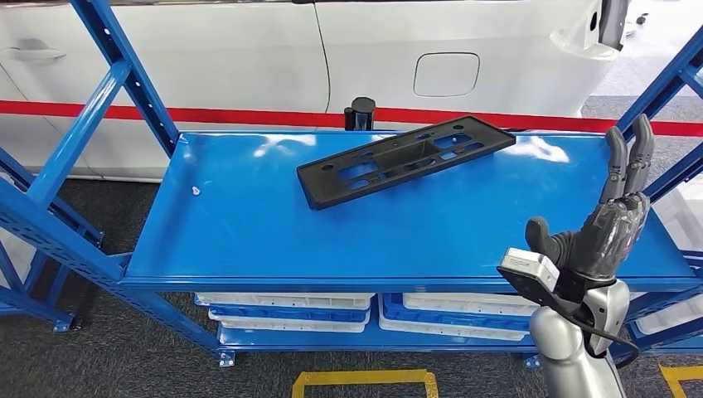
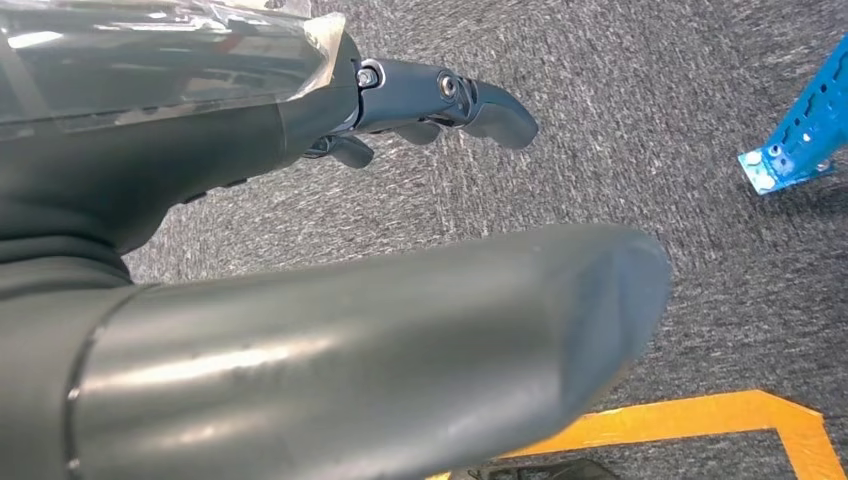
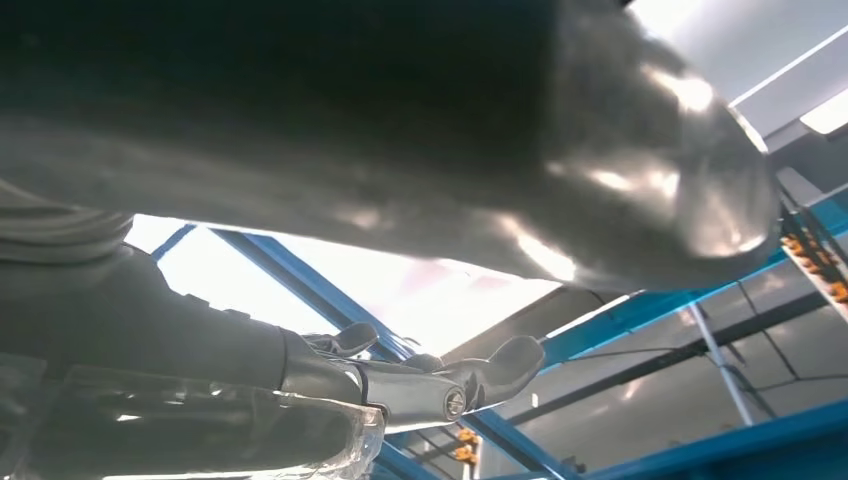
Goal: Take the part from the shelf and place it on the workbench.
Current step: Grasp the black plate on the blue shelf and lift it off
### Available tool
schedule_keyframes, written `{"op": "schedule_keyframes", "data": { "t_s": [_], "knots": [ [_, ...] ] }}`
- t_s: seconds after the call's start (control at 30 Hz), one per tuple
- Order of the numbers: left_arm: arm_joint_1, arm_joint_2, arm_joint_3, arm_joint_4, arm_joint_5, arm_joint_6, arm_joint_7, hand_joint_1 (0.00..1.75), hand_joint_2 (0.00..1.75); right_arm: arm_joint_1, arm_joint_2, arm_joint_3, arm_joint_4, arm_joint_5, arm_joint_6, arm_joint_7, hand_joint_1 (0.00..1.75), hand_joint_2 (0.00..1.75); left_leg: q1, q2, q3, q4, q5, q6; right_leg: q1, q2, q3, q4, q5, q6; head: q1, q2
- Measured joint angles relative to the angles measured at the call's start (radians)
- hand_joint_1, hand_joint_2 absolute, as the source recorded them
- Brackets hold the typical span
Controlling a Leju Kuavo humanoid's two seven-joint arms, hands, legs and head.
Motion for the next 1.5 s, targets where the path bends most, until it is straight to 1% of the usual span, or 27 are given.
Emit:
{"op": "schedule_keyframes", "data": {
  "t_s": [0.03,0.07,0.13,0.17,0.2,0.27,0.37,0.4,0.47,0.5,0.53,0.57,0.6,0.67,0.73,0.87,0.9,1.0,1.03,1.07,1.1,1.17,1.23,1.27,1.37,1.43,1.5],
  "knots": [
    [0.0,0.0,0.0,0.0,0.0,-0.001,0.0,0.0,0.0,0.004,0.0,0.0,0.0,0.0,0.0,0.0,0.0,0.0,0.0,0.0,0.001,0.001,-0.001,-0.001,-0.001,0.0,-0.009,0.01,0.004,0.006,0.0,0.0],
    [0.0,0.0,0.0,0.001,-0.001,-0.001,0.0,0.0,0.0,0.006,-0.001,0.0,0.001,-0.001,0.0,0.0,0.0,0.0,0.002,-0.001,0.002,0.002,-0.003,-0.004,-0.003,-0.001,0.003,-0.023,0.024,0.016,0.0,0.0],
    [0.0,0.0,0.0,0.001,-0.001,-0.002,0.0,0.0,0.0,0.007,-0.001,-0.001,0.001,-0.001,0.0,0.0,0.0,0.0,0.005,-0.003,0.007,0.008,-0.011,-0.016,-0.007,-0.004,0.068,-0.162,0.084,0.034,0.001,0.0],
    [0.0,0.001,0.0,0.001,-0.001,-0.002,0.0,0.0,0.0,0.007,-0.001,-0.001,0.001,-0.001,0.0,0.0,0.0,0.0,0.004,-0.004,0.008,0.013,-0.016,-0.024,-0.007,-0.004,0.098,-0.22,0.106,0.034,0.002,0.0],
    [0.0,0.001,0.0,0.001,-0.002,-0.002,-0.001,0.0,0.0,0.008,-0.002,-0.001,0.001,-0.001,-0.001,0.0,0.0,0.0,0.003,-0.004,0.009,0.016,-0.02,-0.031,-0.005,-0.004,0.115,-0.252,0.116,0.028,0.002,0.0],
    [0.0,0.002,0.0,0.001,-0.002,-0.002,-0.001,0.0,0.0,0.009,-0.002,-0.001,0.001,-0.001,-0.002,0.0,0.0,0.0,0.003,-0.004,0.01,0.016,-0.022,-0.042,0.001,-0.001,0.121,-0.26,0.119,0.009,0.001,0.0],
    [-0.001,0.003,0.0,0.001,-0.003,-0.002,-0.002,0.0,0.0,0.009,-0.002,-0.001,0.001,0.0,-0.003,0.001,0.0,0.0,0.01,-0.002,-0.006,0.05,-0.045,-0.056,-0.006,0.0,0.127,-0.262,0.118,-0.013,-0.002,0.0],
    [-0.001,0.003,0.0,0.001,-0.004,-0.002,-0.002,0.0,0.0,0.009,-0.002,-0.001,0.001,0.001,-0.004,0.001,0.0,0.0,0.011,-0.001,-0.028,0.094,-0.067,-0.062,-0.009,-0.001,0.13,-0.263,0.117,-0.02,-0.003,0.0],
    [0.0,0.003,0.0,0.002,-0.005,-0.002,-0.003,0.0,0.0,0.009,-0.001,-0.001,0.002,0.001,-0.004,0.001,0.0,0.0,0.013,0.0,-0.099,0.229,-0.122,-0.069,-0.006,-0.002,0.132,-0.263,0.113,-0.029,-0.005,0.0],
    [0.0,0.003,0.0,0.003,-0.006,-0.002,-0.003,0.0,0.0,0.009,-0.001,-0.001,0.002,0.001,-0.004,0.001,0.0,0.0,0.014,0.0,-0.132,0.284,-0.135,-0.07,-0.005,-0.002,0.133,-0.263,0.112,-0.031,-0.005,0.0],
    [0.001,0.003,0.0,0.003,-0.006,-0.002,-0.003,0.0,0.0,0.01,-0.001,0.0,0.002,0.002,-0.004,0.001,0.0,0.0,0.015,0.0,-0.152,0.309,-0.132,-0.071,-0.004,-0.002,0.135,-0.262,0.11,-0.033,-0.005,0.0],
    [0.001,0.003,0.0,0.004,-0.006,-0.002,-0.003,0.0,0.0,0.01,-0.001,0.0,0.003,0.002,-0.004,0.001,0.0,0.0,0.016,0.0,-0.149,0.29,-0.107,-0.069,-0.003,-0.001,0.139,-0.262,0.107,-0.034,-0.005,0.0],
    [0.001,0.003,0.0,0.005,-0.006,-0.002,-0.002,0.0,0.0,0.01,-0.001,0.0,0.003,0.002,-0.004,0.001,0.0,0.0,0.017,0.0,-0.127,0.235,-0.068,-0.067,-0.003,0.0,0.145,-0.262,0.104,-0.034,-0.005,0.0],
    [0.0,0.004,0.0,0.006,-0.006,-0.002,-0.002,0.0,0.0,0.009,-0.001,0.0,0.003,0.002,-0.004,0.001,0.0,0.0,0.015,0.001,-0.062,0.097,-0.007,-0.06,0.0,0.001,0.155,-0.262,0.095,-0.028,-0.005,0.0],
    [-0.002,0.005,0.0,0.006,-0.006,-0.002,-0.003,0.0,0.0,0.008,-0.001,0.0,0.003,0.001,-0.005,0.001,0.0,0.0,0.01,0.0,-0.028,0.034,0.001,-0.053,0.005,0.002,0.158,-0.264,0.089,-0.017,-0.004,0.0],
    [-0.002,0.005,0.0,0.007,-0.006,-0.002,-0.003,0.0,0.0,0.007,-0.001,0.0,0.002,0.002,-0.007,0.001,0.0,0.0,0.007,-0.001,-0.015,0.017,0.0,-0.029,0.006,0.0,0.15,-0.25,0.075,0.0,-0.003,0.0],
    [-0.002,0.006,0.001,0.007,-0.006,-0.002,-0.004,0.0,0.0,0.007,-0.002,0.0,0.002,0.002,-0.007,0.001,0.0,0.0,0.009,-0.001,-0.01,0.011,0.001,-0.023,0.007,0.0,0.129,-0.209,0.057,-0.001,-0.002,0.0],
    [-0.003,0.005,0.001,0.007,-0.006,-0.002,-0.005,0.0,0.0,0.009,-0.005,0.0,0.005,0.001,-0.008,0.001,0.0,0.0,0.007,0.0,-0.005,0.009,-0.003,-0.011,0.009,-0.001,0.014,-0.007,-0.009,-0.01,0.001,0.0],
    [-0.003,0.005,0.001,0.007,-0.006,-0.002,-0.005,0.0,0.0,0.01,-0.005,0.0,0.007,0.0,-0.008,0.001,0.0,0.0,0.006,0.0,-0.004,0.009,-0.005,-0.01,0.009,-0.001,-0.012,0.028,-0.011,-0.007,0.001,0.0],
    [-0.003,0.005,0.002,0.008,-0.005,-0.002,-0.005,0.0,0.0,0.01,-0.005,0.0,0.008,0.0,-0.008,0.001,0.0,0.0,0.005,-0.002,-0.001,0.01,-0.007,-0.01,0.009,-0.001,-0.017,0.022,0.003,-0.001,0.001,0.0],
    [-0.002,0.005,0.002,0.008,-0.005,-0.002,-0.005,0.0,0.0,0.01,-0.005,0.0,0.009,0.0,-0.008,0.001,0.0,0.0,0.005,-0.003,0.003,0.01,-0.01,-0.011,0.009,-0.001,-0.001,-0.025,0.031,0.007,0.001,0.0],
    [-0.003,0.004,0.003,0.008,-0.005,-0.002,-0.005,0.0,0.0,0.008,-0.006,0.001,0.01,0.0,-0.008,0.001,0.0,0.0,0.003,-0.006,0.012,0.012,-0.018,-0.018,0.01,-0.003,0.062,-0.173,0.096,0.017,0.002,0.0],
    [-0.003,0.004,0.004,0.008,-0.004,-0.001,-0.006,0.0,0.0,0.006,-0.006,0.002,0.01,0.0,-0.008,0.001,0.0,0.0,-0.002,-0.008,0.015,0.014,-0.026,-0.027,0.013,-0.005,0.102,-0.256,0.129,0.006,0.001,0.0],
    [-0.003,0.004,0.004,0.008,-0.004,-0.001,-0.006,0.0,0.0,0.006,-0.006,0.002,0.01,0.0,-0.008,0.001,0.0,0.0,-0.004,-0.008,0.016,0.015,-0.029,-0.032,0.016,-0.004,0.107,-0.264,0.132,-0.004,0.0,0.0],
    [-0.003,0.005,0.005,0.008,-0.003,0.001,-0.007,0.0,0.0,0.005,-0.006,0.003,0.01,0.0,-0.009,0.001,0.0,0.0,0.001,-0.006,0.012,0.031,-0.044,-0.047,0.008,-0.003,0.115,-0.268,0.134,-0.026,-0.002,0.0],
    [-0.003,0.006,0.005,0.008,-0.004,0.001,-0.008,0.0,0.0,0.003,-0.006,0.003,0.01,0.001,-0.01,0.001,0.0,0.0,0.006,-0.004,-0.03,0.117,-0.088,-0.059,0.002,-0.003,0.122,-0.27,0.131,-0.037,-0.007,0.0],
    [-0.003,0.006,0.005,0.01,-0.005,0.001,-0.008,0.0,0.0,0.003,-0.006,0.004,0.011,0.001,-0.011,0.001,0.0,0.0,0.012,-0.003,-0.102,0.248,-0.137,-0.069,0.003,-0.004,0.126,-0.27,0.126,-0.044,-0.01,0.0]
  ]
}}
